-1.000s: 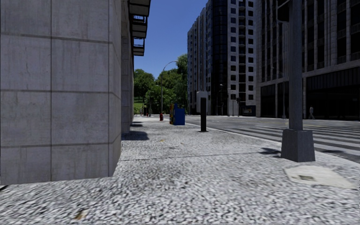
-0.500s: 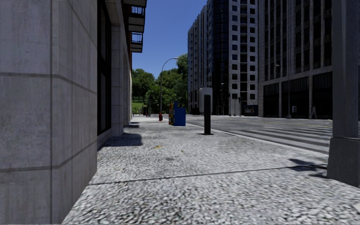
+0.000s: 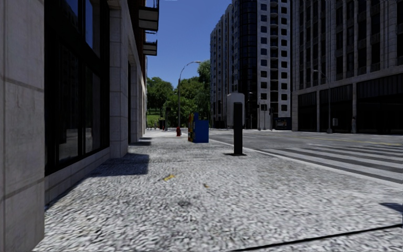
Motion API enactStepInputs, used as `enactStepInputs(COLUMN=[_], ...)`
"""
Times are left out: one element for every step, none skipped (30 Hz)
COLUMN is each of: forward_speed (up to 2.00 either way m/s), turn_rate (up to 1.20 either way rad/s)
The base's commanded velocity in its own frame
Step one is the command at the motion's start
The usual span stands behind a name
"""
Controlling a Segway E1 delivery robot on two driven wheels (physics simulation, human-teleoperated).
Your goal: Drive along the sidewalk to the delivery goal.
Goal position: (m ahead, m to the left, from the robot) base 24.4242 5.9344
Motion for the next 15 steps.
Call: enactStepInputs(forward_speed=[2.00,2.00,2.00,2.00,2.00,2.00,2.00,2.00,2.00,2.00,2.00,2.00,2.00,2.00,2.00], turn_rate=[0.19,0.19,0.19,0.19,0.19,0.20,0.20,0.21,0.24,0.26,0.26,0.27,0.28,0.29,0.29])
